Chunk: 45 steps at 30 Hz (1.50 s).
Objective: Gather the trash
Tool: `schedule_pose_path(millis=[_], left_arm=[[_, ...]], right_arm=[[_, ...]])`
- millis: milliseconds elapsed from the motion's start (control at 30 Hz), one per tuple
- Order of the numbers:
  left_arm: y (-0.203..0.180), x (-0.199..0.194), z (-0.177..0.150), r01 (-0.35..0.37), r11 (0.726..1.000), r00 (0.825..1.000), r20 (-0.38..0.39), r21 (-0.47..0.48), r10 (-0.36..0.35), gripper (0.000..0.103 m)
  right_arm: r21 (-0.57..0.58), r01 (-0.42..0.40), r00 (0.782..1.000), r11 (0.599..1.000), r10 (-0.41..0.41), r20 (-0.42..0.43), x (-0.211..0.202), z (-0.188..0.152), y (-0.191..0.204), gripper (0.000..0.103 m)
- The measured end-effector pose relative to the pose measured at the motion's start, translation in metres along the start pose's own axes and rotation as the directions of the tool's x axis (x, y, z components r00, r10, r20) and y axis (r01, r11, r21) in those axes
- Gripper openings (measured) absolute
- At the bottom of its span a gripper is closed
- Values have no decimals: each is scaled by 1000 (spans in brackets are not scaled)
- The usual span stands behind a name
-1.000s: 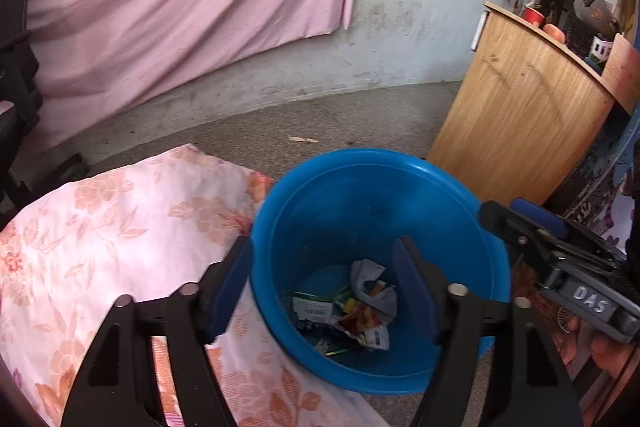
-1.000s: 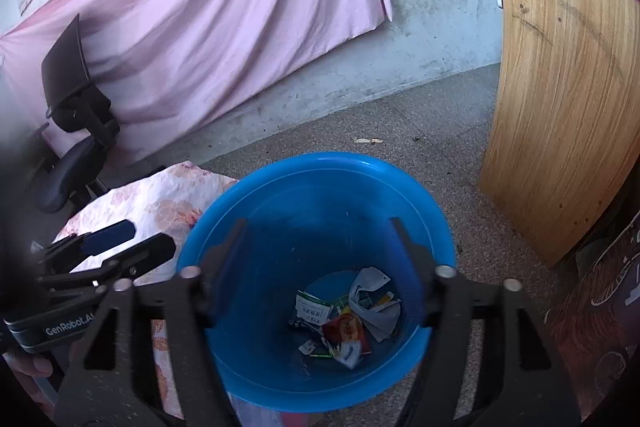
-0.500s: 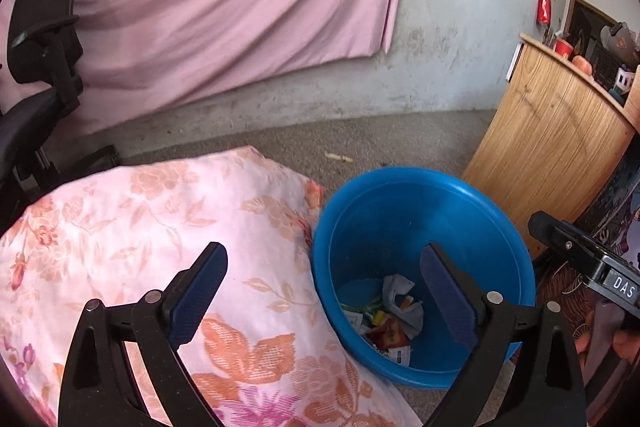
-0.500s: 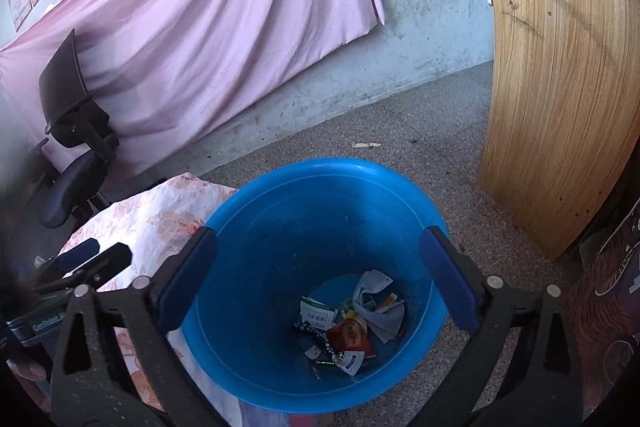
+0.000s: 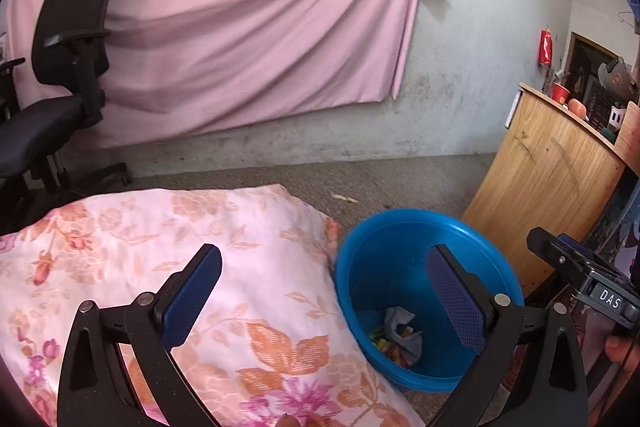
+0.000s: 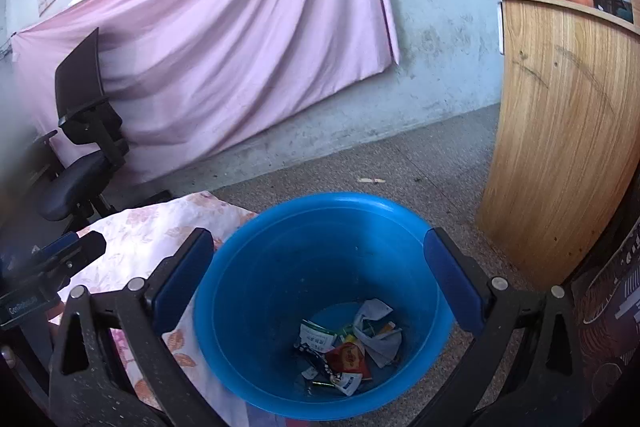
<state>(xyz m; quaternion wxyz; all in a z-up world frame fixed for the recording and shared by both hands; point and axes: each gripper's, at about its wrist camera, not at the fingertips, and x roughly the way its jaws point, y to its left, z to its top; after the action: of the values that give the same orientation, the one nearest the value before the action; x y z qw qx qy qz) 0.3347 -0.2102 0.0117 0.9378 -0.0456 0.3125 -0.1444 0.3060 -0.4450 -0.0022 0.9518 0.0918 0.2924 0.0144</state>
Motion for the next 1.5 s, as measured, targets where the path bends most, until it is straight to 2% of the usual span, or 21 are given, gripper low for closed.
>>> schedule_pose_path(millis=[400,667,1133,1500], left_arm=[[8,-41,-10,-38,999,995,93,30,35,100],[18,-74,-18,-54,999,990,131,-6,54,100],[33,-155,-43,-112,994,974,201,11,107,100],[55,-236,-84,-135,991,961,244,19,126,101]], right_arm=[[-69,-6,999,998,10,53,-16,1,25,103],[-102,4,995,995,6,104,-38,-2,42,103],[-156,-14,977,988,46,206,-118,-23,92,103],[-161,-31,969,986,70,239,-190,-67,126,103]])
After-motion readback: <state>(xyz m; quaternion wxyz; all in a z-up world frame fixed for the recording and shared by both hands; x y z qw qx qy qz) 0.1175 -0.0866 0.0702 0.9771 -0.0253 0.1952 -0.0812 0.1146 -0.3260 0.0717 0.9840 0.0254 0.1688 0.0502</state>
